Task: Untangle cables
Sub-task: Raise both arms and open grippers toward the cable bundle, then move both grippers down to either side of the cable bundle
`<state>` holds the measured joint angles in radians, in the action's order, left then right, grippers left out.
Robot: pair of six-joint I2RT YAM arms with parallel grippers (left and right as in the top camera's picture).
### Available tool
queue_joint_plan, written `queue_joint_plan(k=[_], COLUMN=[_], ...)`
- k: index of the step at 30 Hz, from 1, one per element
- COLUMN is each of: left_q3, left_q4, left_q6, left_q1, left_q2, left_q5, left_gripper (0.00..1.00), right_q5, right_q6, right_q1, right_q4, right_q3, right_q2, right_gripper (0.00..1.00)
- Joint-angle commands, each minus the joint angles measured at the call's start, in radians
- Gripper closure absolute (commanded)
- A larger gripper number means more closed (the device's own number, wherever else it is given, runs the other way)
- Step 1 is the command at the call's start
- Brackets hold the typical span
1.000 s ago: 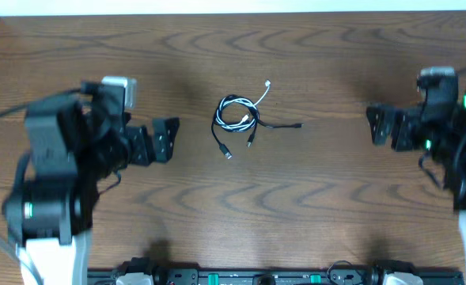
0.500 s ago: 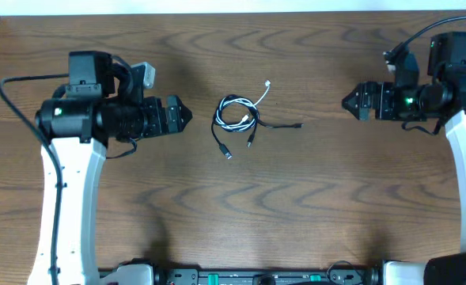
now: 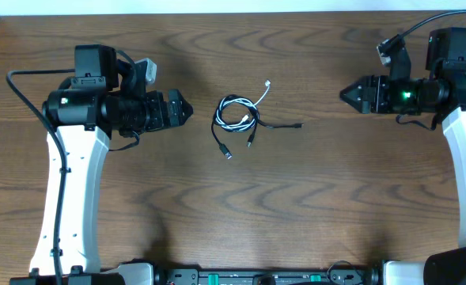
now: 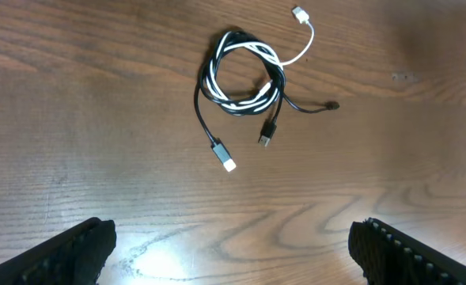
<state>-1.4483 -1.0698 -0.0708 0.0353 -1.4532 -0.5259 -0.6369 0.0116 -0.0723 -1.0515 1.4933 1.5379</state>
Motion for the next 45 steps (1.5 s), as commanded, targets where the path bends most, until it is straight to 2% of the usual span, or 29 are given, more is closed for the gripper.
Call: queue_joint_plan(k=[1, 2, 3, 4, 7, 11, 12, 13, 14, 16, 21, 27, 33, 35, 36, 37, 38, 39, 40, 41, 44, 45], left_q3=[-0.021, -0.018, -0.012, -0.005, 0.015, 0.037, 0.038, 0.038, 0.038, 0.038, 0.039, 0.039, 0.039, 0.039, 0.039, 0.039, 0.039, 0.039, 0.039, 0.039, 0.039, 0.039], left_q4=[0.001, 0.001, 0.001, 0.001, 0.003, 0.009, 0.009, 0.009, 0.009, 0.01, 0.009, 0.009, 0.016, 0.018, 0.021, 0.024, 0.029, 0.033, 0.037, 0.043, 0.052, 0.058], left_q6=[-0.002, -0.002, -0.003, -0.003, -0.003, -0.018, -0.018, -0.018, -0.018, -0.021, -0.039, -0.063, -0.07, -0.074, -0.074, -0.074, -0.074, -0.074, -0.074, -0.074, -0.074, -0.074], left_q1=[-0.003, -0.003, -0.003, -0.003, -0.004, -0.004, -0.004, -0.004, -0.004, -0.004, -0.004, -0.033, -0.097, -0.11, -0.116, -0.121, -0.127, -0.133, -0.138, -0.145, -0.162, -0.17], left_q2=[-0.004, -0.004, -0.004, -0.004, -0.004, -0.005, -0.005, -0.006, -0.008, -0.014, -0.046, -0.093, -0.147, -0.161, -0.17, -0.177, -0.187, -0.195, -0.205, -0.216, -0.241, -0.254], left_q5=[-0.009, -0.009, -0.009, -0.009, -0.009, -0.009, -0.009, -0.009, -0.009, -0.009, -0.009, -0.009, 0.03, 0.048, 0.048, 0.048, 0.048, 0.048, 0.048, 0.048, 0.048, 0.048], left_gripper=[0.03, 0.27, 0.66, 0.92, 0.92, 0.92, 0.88, 0.52, 0.23, 0.17, 0.16, 0.16, 0.17, 0.23, 0.28, 0.4, 0.59, 0.66, 0.76, 0.91, 0.92, 0.92], right_q5=[-0.02, -0.02, -0.019, -0.019, -0.012, 0.09, 0.101, 0.107, 0.107, 0.106, 0.107, 0.108, 0.108, 0.108, 0.108, 0.108, 0.108, 0.108, 0.108, 0.108, 0.115, 0.116], right_q6=[0.008, 0.008, 0.008, 0.008, 0.008, 0.008, 0.008, 0.008, 0.008, 0.008, 0.008, -0.042, -0.18, -0.203, -0.217, -0.237, -0.251, -0.261, -0.271, -0.276, -0.278, -0.285], right_q1=[0.008, 0.008, 0.008, 0.008, 0.008, 0.008, 0.008, 0.008, 0.008, 0.013, 0.062, 0.161, 0.275, 0.301, 0.314, 0.33, 0.342, 0.354, 0.366, 0.378, 0.413, 0.43], right_q4=[0.01, 0.012, 0.012, 0.012, 0.011, 0.009, 0.007, 0.005, 0.004, 0.004, 0.024, 0.15, 0.399, 0.46, 0.494, 0.539, 0.573, 0.607, 0.643, 0.677, 0.762, 0.801], right_q3=[0.023, 0.023, 0.023, 0.023, 0.023, 0.023, 0.023, 0.023, 0.023, 0.017, -0.022, -0.125, -0.305, -0.345, -0.367, -0.393, -0.414, -0.435, -0.457, -0.477, -0.525, -0.544], right_q2=[0.003, 0.003, 0.003, 0.003, 0.003, 0.003, 0.003, 0.003, 0.003, 0.003, 0.005, 0.007, 0.007, 0.007, 0.007, 0.007, 0.007, 0.007, 0.007, 0.007, 0.007, 0.007], right_gripper=[0.01, 0.01, 0.01, 0.01, 0.01, 0.01, 0.01, 0.01, 0.01, 0.01, 0.01, 0.01, 0.01, 0.15, 0.32, 0.57, 0.74, 0.99, 0.99, 0.99, 0.99, 0.83])
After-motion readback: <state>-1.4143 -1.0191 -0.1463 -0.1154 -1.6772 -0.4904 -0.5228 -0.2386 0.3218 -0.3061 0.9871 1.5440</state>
